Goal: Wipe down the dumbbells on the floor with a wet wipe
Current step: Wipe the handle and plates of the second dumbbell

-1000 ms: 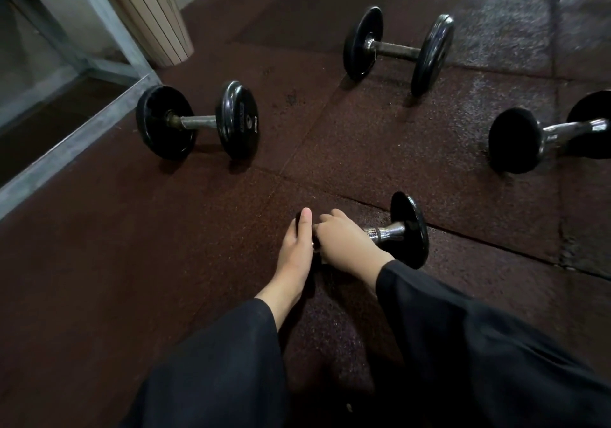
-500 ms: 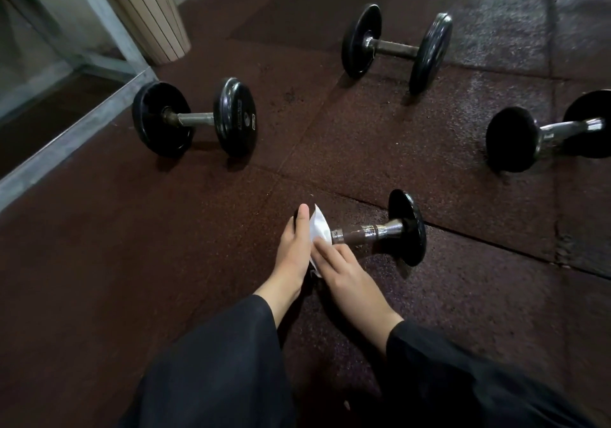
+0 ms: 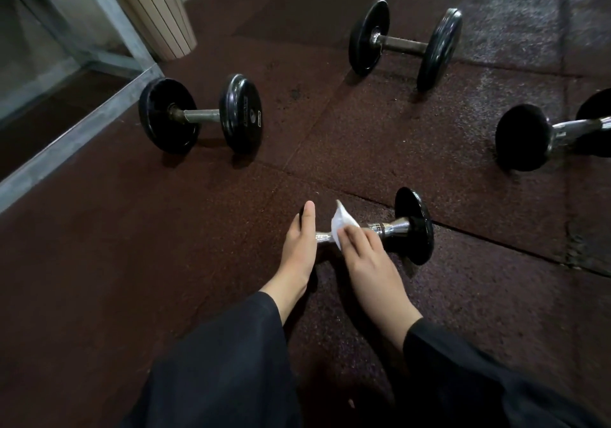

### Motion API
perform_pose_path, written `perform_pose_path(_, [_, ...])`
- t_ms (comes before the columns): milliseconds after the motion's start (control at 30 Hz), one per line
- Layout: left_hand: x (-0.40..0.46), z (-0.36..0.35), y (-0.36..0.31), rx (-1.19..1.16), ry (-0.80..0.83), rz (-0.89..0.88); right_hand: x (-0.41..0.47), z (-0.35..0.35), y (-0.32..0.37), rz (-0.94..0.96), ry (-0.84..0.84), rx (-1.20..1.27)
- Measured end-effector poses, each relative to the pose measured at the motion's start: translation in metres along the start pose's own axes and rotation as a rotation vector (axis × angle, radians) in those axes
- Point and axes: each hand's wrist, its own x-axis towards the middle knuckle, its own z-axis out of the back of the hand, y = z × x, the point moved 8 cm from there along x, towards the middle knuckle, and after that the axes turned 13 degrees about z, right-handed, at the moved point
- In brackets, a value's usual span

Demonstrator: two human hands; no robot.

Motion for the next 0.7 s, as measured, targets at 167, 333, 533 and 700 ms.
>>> perform_pose_path(167, [0.0,-0.001,-0.001,0.016,0.0,-0.003,0.026,-0.002,0.011,0.085,0.026,-0.077])
perform_pose_path(333, [-0.003,-0.001,-0.002,0.011,0.004,-0.01,0.018,0.0,0.013,0.12,0.055,-0.064])
perform_pose_path(533, [0.0,0.0,-0.001,0.011,0.001,0.0,0.033,0.007,0.009,0.067,0.025,-0.014])
perform_pose_path(700, [-0.001,-0.001,0.0,0.01,0.0,-0.013,0.001,0.002,0.009,0.144,0.013,0.063])
